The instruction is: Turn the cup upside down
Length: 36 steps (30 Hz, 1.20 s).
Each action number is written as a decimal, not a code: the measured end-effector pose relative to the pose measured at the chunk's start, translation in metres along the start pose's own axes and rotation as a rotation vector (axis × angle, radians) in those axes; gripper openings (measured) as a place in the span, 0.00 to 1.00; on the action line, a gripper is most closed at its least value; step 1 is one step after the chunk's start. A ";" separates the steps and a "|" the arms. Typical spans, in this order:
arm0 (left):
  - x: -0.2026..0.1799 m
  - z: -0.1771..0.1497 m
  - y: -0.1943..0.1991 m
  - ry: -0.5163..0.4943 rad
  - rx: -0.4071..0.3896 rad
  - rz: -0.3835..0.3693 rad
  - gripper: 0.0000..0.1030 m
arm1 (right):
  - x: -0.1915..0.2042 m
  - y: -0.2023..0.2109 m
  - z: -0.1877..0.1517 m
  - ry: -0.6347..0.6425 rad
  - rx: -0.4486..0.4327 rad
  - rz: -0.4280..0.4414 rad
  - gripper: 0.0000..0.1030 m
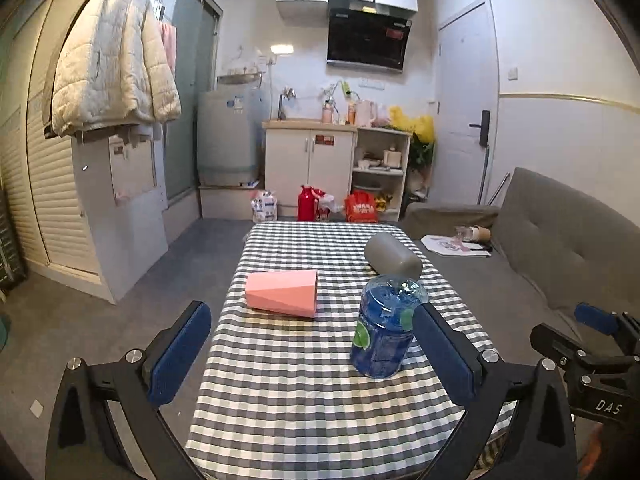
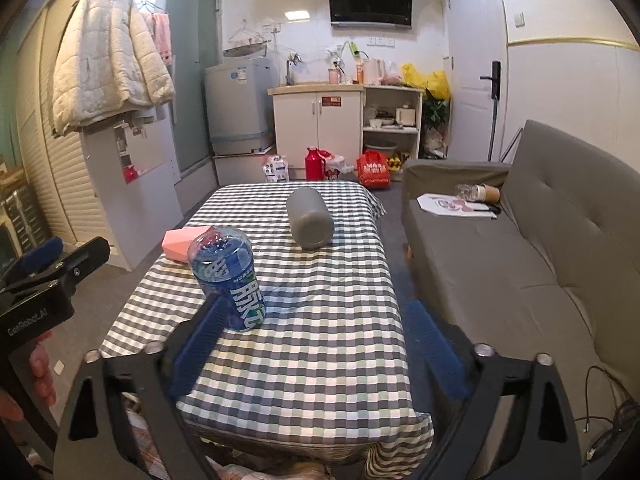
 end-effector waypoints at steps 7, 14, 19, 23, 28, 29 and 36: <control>0.001 -0.024 0.006 -0.023 -0.045 0.048 1.00 | 0.004 -0.009 -0.012 -0.005 -0.013 -0.007 1.00; 0.005 -0.036 0.008 -0.027 -0.047 0.059 1.00 | 0.004 -0.016 -0.024 0.001 -0.014 0.009 1.00; 0.002 -0.040 0.005 -0.042 -0.032 0.048 1.00 | 0.000 -0.014 -0.026 -0.021 -0.029 -0.001 1.00; 0.002 -0.041 0.005 -0.039 -0.025 0.037 1.00 | 0.002 -0.011 -0.026 -0.011 -0.039 -0.005 1.00; 0.002 -0.042 0.004 -0.036 -0.017 0.035 1.00 | 0.005 -0.009 -0.028 0.004 -0.048 -0.008 1.00; 0.001 -0.042 0.004 -0.038 -0.017 0.036 1.00 | 0.006 -0.008 -0.027 0.004 -0.048 -0.008 1.00; 0.001 -0.042 0.006 -0.046 -0.023 0.052 1.00 | 0.004 -0.007 -0.027 -0.003 -0.045 -0.012 1.00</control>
Point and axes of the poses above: each gripper's, at about its wrist camera, not at the fingertips, and y roughly against the way its jaws point, x to its left, z to its top, the point moved 2 cm from there along -y, roughly the way its jaws point
